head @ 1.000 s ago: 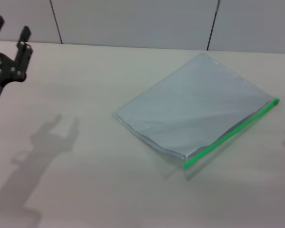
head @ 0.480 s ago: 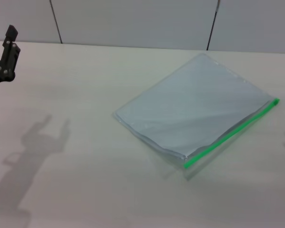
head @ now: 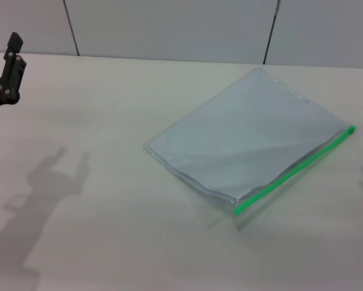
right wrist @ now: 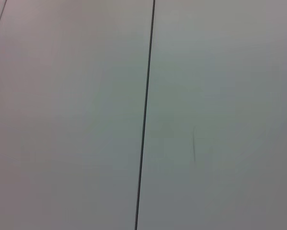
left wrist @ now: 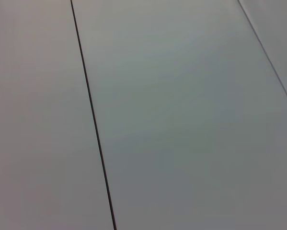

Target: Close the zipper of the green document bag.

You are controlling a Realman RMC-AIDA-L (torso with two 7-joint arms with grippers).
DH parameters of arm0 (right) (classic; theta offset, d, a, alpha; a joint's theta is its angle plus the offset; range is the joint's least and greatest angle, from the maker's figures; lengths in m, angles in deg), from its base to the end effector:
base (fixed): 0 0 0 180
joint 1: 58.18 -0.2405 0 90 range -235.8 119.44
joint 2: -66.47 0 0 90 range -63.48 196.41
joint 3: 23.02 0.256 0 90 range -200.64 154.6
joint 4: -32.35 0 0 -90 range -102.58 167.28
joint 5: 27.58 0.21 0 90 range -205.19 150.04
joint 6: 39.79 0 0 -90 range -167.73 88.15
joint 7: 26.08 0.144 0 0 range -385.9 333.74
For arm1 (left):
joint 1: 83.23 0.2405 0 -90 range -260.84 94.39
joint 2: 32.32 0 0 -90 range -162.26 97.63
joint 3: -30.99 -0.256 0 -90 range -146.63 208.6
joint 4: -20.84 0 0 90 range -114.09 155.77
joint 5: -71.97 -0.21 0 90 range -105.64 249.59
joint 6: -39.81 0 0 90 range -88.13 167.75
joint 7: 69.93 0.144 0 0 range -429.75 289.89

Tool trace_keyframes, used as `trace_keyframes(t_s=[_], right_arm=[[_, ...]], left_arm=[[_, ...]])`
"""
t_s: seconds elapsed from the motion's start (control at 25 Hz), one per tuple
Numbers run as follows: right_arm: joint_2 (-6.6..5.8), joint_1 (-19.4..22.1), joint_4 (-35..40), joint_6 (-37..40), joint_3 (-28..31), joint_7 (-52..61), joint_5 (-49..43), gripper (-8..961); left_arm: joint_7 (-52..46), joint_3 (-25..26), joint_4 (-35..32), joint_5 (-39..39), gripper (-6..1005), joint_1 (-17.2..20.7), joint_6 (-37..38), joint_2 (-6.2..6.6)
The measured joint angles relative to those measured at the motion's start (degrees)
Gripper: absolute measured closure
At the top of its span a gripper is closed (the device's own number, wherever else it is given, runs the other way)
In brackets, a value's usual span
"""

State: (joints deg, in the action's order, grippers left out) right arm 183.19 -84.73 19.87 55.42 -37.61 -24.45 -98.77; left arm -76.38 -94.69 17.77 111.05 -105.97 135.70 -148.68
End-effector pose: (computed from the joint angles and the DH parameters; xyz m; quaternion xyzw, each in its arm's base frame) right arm 0.2944 0.2947 0.0061 -0.6709 0.0872 0.3984 0.6193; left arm -0.3102 0.2941 0.0452 -0.6625 -0.0322 -0.3895 0.6390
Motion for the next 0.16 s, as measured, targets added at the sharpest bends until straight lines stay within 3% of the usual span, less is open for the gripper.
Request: trace_keyframes(t_s=[0.16], right_arm=[[0.00, -0.1, 0.0, 0.0, 0.0, 0.0, 0.0, 82]], left_arm=[[0.0, 0.0, 0.0, 0.0, 489, 0.0, -0.1, 0.00]])
